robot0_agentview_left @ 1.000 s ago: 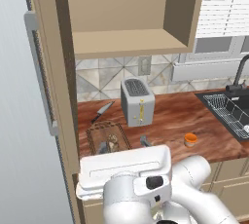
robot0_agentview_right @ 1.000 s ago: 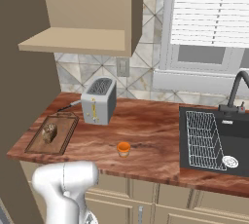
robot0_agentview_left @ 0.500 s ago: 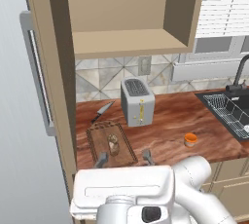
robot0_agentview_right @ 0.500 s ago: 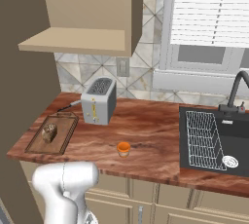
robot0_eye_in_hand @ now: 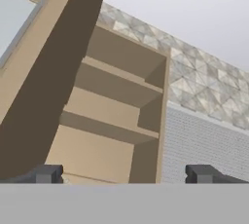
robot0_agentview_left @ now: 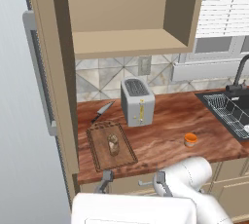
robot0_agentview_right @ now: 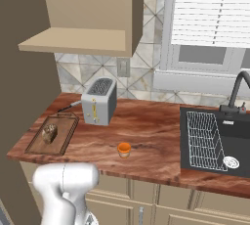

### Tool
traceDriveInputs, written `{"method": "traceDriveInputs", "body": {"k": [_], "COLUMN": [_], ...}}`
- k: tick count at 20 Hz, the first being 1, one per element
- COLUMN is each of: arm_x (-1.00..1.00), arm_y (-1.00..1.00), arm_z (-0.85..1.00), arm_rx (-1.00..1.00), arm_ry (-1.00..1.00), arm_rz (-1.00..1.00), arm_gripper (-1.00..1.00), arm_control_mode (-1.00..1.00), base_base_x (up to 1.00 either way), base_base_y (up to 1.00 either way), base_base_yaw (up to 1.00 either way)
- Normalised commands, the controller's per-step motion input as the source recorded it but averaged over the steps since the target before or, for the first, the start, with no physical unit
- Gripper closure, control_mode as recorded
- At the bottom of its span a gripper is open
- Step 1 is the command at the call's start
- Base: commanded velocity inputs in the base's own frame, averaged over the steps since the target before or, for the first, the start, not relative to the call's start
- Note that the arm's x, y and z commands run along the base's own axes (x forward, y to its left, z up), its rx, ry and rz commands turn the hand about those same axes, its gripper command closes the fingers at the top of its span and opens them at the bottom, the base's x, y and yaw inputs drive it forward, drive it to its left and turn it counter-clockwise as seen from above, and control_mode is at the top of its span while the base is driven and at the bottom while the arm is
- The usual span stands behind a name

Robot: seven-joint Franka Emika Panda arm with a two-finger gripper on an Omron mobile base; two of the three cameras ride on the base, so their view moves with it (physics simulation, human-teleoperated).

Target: Pick the bread, place it on the cutting board, pick the jam, place it on the counter, and close the cabinet.

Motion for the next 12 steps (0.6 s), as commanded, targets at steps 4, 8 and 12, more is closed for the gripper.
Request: {"method": "traceDriveInputs", "body": {"k": [4, 8, 12], "arm_x": [-0.68, -0.47, -0.32], "arm_y": [0.0, 0.0, 0.06], "arm_z": [0.16, 0.08, 0.16], "arm_rx": [0.0, 0.0, 0.0], "arm_ry": [-0.09, -0.06, -0.05], "arm_rz": [0.0, 0.0, 0.0], "arm_gripper": [-1.0, -1.0, -1.0], "arm_control_mode": [-1.0, -1.0, -1.0], "base_base_x": [0.0, 0.0, 0.0], "base_base_y": [0.0, 0.0, 0.0], "base_base_yaw": [0.0, 0.0, 0.0]}}
